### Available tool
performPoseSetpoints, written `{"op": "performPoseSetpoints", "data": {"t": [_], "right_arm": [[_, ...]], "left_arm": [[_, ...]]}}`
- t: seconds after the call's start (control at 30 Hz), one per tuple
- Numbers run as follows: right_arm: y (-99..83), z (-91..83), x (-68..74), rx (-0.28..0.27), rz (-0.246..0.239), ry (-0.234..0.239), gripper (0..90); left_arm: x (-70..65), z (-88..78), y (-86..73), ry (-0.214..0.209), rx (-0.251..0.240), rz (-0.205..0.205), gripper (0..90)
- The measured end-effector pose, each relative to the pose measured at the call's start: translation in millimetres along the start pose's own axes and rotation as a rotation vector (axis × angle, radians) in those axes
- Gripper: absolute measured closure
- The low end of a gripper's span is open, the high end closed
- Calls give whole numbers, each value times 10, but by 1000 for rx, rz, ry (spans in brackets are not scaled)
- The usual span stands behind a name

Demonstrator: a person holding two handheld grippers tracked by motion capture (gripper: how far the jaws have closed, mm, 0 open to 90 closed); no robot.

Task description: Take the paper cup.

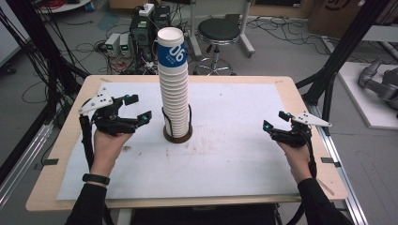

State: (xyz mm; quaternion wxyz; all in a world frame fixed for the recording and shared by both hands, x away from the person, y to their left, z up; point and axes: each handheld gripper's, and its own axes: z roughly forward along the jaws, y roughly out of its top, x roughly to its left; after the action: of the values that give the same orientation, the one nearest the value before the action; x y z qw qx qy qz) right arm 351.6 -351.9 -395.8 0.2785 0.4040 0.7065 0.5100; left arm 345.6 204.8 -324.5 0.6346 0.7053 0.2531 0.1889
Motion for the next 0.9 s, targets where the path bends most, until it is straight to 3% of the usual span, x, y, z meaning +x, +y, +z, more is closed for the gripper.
{"op": "performPoseSetpoints", "data": {"t": [0.33, 0.9], "right_arm": [[23, 19, 37, 16, -13, 24, 192], [24, 28, 37, 18, -17, 39, 192]], "left_arm": [[-33, 179, 282, -12, -22, 33, 114], [22, 544, 656, -58, -7, 22, 114]]}}
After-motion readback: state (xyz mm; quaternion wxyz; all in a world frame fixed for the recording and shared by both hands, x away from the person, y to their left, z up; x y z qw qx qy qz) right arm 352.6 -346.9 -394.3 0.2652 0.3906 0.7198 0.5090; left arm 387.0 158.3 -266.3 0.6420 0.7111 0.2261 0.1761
